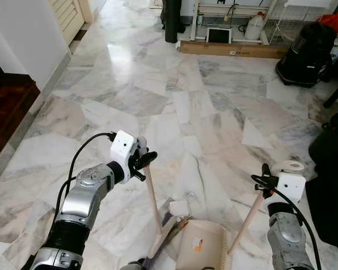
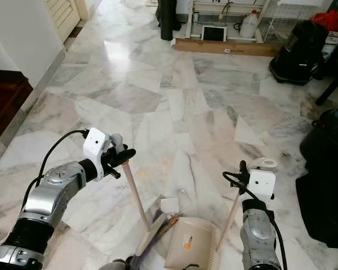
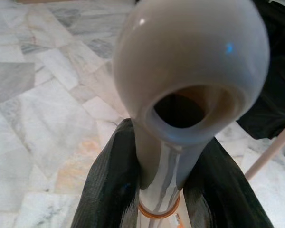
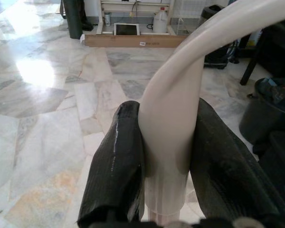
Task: Sweep floor
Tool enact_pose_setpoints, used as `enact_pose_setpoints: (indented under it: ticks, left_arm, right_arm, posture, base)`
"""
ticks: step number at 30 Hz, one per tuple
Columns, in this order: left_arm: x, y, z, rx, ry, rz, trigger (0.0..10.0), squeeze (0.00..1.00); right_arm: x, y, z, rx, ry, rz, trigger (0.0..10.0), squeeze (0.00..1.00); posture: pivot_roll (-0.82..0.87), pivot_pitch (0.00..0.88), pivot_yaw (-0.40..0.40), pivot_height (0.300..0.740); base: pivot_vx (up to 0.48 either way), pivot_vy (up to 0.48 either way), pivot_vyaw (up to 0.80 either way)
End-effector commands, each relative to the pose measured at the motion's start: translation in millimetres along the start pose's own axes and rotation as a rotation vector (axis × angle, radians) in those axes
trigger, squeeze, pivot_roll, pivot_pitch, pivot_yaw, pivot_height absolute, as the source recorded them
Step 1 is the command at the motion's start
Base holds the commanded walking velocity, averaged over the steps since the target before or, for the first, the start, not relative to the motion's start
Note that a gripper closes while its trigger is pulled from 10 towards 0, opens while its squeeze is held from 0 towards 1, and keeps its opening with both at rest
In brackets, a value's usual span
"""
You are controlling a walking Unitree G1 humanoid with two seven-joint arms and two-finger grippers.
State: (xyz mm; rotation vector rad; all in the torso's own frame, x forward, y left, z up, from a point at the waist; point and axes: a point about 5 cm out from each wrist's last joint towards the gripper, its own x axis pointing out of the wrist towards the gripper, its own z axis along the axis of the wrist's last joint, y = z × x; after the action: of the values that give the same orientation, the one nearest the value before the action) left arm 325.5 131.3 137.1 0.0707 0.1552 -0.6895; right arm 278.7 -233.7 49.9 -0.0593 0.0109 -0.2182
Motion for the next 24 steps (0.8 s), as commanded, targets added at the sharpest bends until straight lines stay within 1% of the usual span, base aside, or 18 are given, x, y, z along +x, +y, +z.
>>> enact_pose_setpoints:
  ticks: [1, 7, 11, 16, 18, 20, 22, 24]
  left_arm:
    - [0.1, -5.1, 4.8, -0.016, -0.026, -0.037, 10.0, 0.0]
    - [0.5, -11.2, 7.5, -0.065, -0.043, -0.076, 10.0, 0.0]
    - [1.5, -13.5, 8.1, -0.083, -0.05, -0.085, 10.0, 0.0]
    - [3.2, -16.6, 11.3, -0.136, -0.073, -0.096, 10.0, 0.0]
    - [3.4, -16.7, 11.5, -0.144, -0.077, -0.095, 10.0, 0.0]
    - [3.8, -17.8, 10.7, -0.141, -0.074, -0.09, 10.0, 0.0]
    - [3.8, -18.9, 10.1, -0.143, -0.073, -0.092, 10.0, 0.0]
    - [3.9, -20.9, 9.3, -0.147, -0.071, -0.095, 10.0, 0.0]
  right_arm:
    - [-3.9, -0.7, -4.9, -0.006, 0.016, 0.001, 10.0, 0.0]
    - [-2.6, 1.9, -3.7, -0.003, 0.011, 0.01, 10.0, 0.0]
    - [-1.8, 2.5, -2.6, -0.002, 0.007, 0.013, 10.0, 0.0]
    - [-0.4, 2.7, -0.8, 0.0, 0.0, 0.015, 10.0, 0.0]
    - [-0.4, 3.2, -0.6, -0.001, 0.0, 0.017, 10.0, 0.0]
    - [-1.8, 7.2, -0.6, -0.103, -0.002, 0.068, 10.0, 0.0]
    - [-3.3, 9.9, -1.6, -0.168, -0.002, 0.106, 10.0, 0.0]
    - [-4.5, 8.6, -2.4, -0.146, 0.002, 0.102, 10.0, 0.0]
  posture:
    - [0.08, 0.16, -0.001, 0.74]
    - [0.08, 0.142, 0.003, 0.74]
    - [0.07, 0.138, 0.003, 0.74]
    - [0.07, 0.138, 0.002, 0.74]
    - [0.07, 0.138, 0.002, 0.74]
    - [0.07, 0.146, -0.003, 0.74]
    - [0.06, 0.148, -0.006, 0.74]
    - [0.06, 0.151, -0.007, 0.74]
  base:
    - [0.0, 0.0, 0.0]
    - [0.0, 0.0, 0.0]
    - [0.0, 0.0, 0.0]
    - [0.0, 0.0, 0.0]
    - [0.0, 0.0, 0.0]
    - [0.0, 0.0, 0.0]
    - [0.0, 0.0, 0.0]
    - [0.0, 0.0, 0.0]
